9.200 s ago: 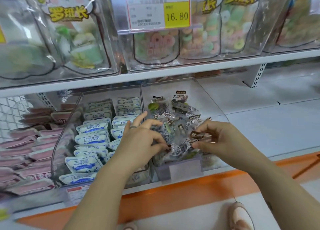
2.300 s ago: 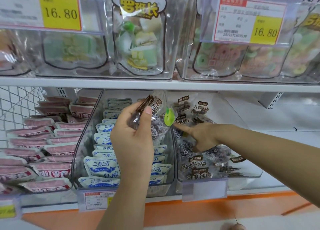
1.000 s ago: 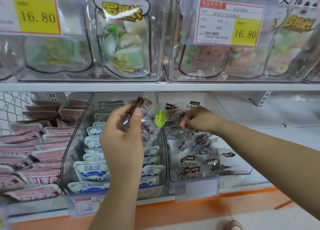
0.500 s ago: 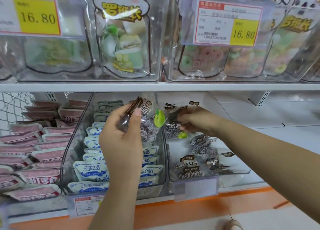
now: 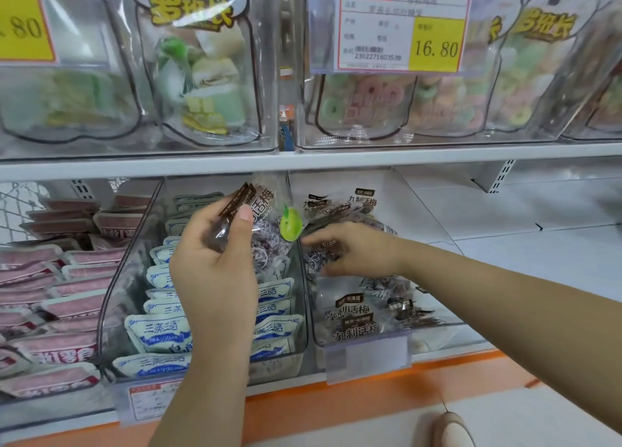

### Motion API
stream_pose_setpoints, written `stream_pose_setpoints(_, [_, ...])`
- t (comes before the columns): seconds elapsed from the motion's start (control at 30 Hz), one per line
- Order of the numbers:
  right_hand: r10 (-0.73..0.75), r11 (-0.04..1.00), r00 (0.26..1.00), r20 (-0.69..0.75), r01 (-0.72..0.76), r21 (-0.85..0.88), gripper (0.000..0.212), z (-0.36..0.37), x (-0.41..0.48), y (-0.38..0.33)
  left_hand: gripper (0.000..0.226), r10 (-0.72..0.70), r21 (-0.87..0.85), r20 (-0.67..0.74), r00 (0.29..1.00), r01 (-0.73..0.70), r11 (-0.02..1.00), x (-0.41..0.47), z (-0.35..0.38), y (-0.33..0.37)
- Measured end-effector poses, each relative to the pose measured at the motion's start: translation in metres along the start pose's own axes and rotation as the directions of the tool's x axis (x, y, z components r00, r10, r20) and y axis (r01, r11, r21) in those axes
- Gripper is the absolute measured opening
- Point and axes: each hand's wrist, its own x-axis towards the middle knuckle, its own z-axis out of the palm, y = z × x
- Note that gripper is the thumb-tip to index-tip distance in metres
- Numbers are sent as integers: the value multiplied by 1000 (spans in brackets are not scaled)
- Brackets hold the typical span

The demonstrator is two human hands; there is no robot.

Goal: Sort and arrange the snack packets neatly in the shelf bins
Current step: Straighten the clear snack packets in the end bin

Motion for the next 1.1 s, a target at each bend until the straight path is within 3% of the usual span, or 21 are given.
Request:
stream_pose_setpoints(0.2, [87,971,986,140,-116,211,47,-6,5,-9,12,-7,6,5,1000,7,1000,-1,5,-3])
stream_pose_setpoints(0.33, [147,970,949,281,-194,149,78,-3,7,-9,12,-1,19,11,1000,1,1000,-2,8,-2])
stream_pose_setpoints(0.4, [157,967,941,300,-208,147,84,0,10,-9,11,-4,17,14,1000,4,1000,-2,9,-1])
stream_pose_setpoints(0.53, [170,980,969,180,-185,69,70,2,13,-7,13,1,17,15,1000,-1,1000,-3,8,1])
stream_pose_setpoints(0.67, [123,991,988,88,-117,-70,72,2,9,0,11,-7,-20,4,1000,7,1000,-1,6,3])
stream_pose_setpoints(0.83, [9,973,987,-163,-47,-228,57,3,14,11,9,-8,-34,0,1000,8,999,0,4,2])
stream_pose_setpoints(1.1, [-20,970,972,-232,-38,-241,30,-3,3,29,9,-41,-71,15,999,42,997,-6,1,3])
